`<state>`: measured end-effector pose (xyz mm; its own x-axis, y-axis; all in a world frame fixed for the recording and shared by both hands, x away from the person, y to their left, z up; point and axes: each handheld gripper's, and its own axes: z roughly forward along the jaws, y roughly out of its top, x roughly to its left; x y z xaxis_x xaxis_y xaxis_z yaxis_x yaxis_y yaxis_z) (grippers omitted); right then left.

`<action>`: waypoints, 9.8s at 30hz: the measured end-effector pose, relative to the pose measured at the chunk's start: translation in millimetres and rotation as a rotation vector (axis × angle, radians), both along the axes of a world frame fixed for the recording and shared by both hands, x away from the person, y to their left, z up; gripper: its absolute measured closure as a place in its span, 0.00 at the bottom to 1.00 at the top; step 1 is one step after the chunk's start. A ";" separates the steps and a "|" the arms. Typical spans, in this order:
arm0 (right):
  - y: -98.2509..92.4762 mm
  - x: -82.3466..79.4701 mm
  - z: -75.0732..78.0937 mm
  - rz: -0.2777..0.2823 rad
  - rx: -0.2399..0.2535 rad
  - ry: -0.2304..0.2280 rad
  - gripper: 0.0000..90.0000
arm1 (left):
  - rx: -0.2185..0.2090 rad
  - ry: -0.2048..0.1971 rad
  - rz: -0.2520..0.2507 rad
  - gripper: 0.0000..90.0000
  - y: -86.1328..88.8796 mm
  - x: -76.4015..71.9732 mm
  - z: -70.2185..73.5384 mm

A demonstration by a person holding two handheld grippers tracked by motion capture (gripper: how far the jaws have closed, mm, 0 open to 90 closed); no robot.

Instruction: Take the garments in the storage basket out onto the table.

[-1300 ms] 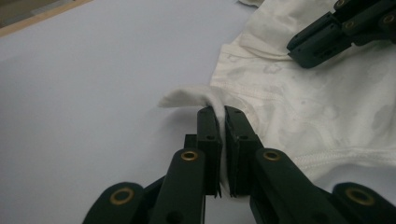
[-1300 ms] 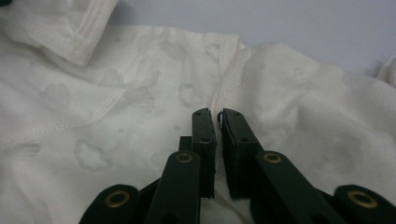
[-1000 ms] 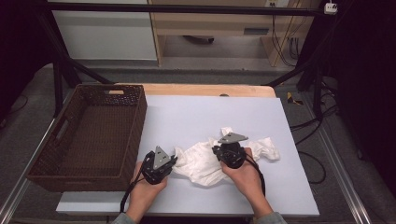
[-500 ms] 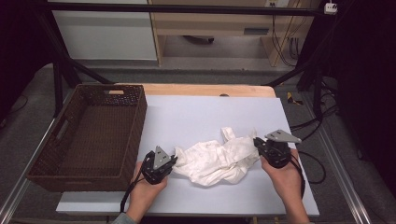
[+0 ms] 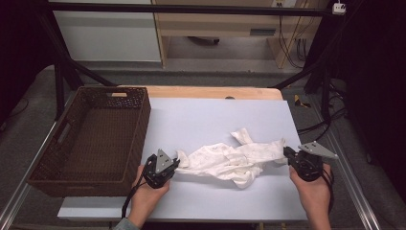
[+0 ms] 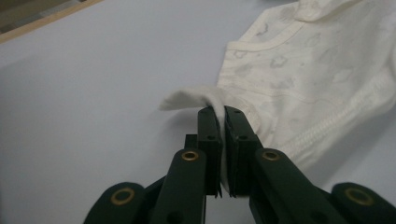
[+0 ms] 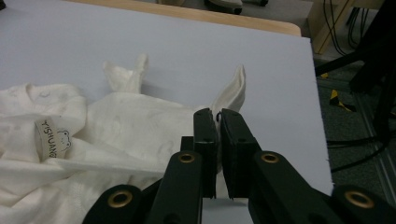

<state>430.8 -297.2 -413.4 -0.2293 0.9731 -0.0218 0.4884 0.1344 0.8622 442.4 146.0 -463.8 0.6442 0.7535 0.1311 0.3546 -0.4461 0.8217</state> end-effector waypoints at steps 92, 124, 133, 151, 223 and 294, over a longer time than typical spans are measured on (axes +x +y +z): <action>32.5 48.8 -15.0 0.211 0.043 0.045 0.26 | -0.068 0.053 -0.126 0.97 -57.7 43.9 16.2; 22.9 33.0 -13.9 0.191 0.014 0.013 1.00 | -0.137 0.024 -0.105 0.97 -38.5 42.4 31.5; 2.0 5.9 -15.5 0.144 0.001 0.034 1.00 | -0.141 0.009 -0.116 0.97 -40.1 37.4 36.2; -4.0 -6.6 -45.0 0.201 0.035 0.104 0.86 | -0.124 0.020 -0.151 0.97 -49.8 30.3 32.8; 50.8 20.2 5.2 0.270 0.021 -0.088 0.98 | -0.184 -0.059 -0.135 0.97 -49.5 36.2 66.7; 53.9 67.9 132.7 0.146 0.032 -0.369 0.98 | -0.253 -0.278 0.024 0.97 -65.3 105.7 187.0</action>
